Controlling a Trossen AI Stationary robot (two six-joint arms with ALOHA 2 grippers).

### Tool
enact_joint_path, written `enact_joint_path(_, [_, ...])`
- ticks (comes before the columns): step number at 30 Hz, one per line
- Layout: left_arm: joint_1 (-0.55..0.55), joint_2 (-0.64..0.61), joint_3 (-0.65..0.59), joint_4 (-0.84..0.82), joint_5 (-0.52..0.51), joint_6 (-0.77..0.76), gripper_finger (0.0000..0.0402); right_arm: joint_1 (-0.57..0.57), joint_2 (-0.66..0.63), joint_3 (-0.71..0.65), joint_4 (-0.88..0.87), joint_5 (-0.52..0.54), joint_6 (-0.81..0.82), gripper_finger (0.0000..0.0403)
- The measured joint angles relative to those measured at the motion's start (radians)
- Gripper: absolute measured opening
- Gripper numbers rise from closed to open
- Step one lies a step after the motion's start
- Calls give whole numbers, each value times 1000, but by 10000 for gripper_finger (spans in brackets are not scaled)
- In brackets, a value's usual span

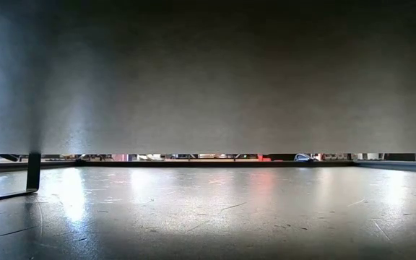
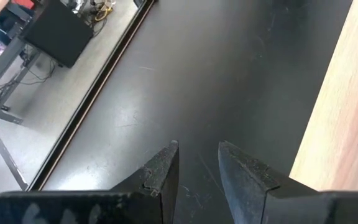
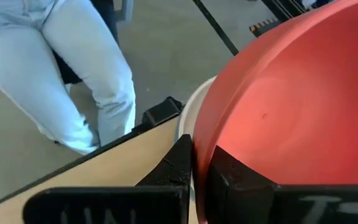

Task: Place and stack bowls onto a shelf
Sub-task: Stack the big orange bowl on top of the big white bowl on the shelf

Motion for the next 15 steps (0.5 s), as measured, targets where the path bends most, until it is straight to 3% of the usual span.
enact_joint_path(6, [0,0,-11,0,-1,0,96,1,38,1,-1,6,-78,9])
enact_joint_path(15, [0,0,-30,0,-1,0,96,2,58,0,3,106,-111,9])
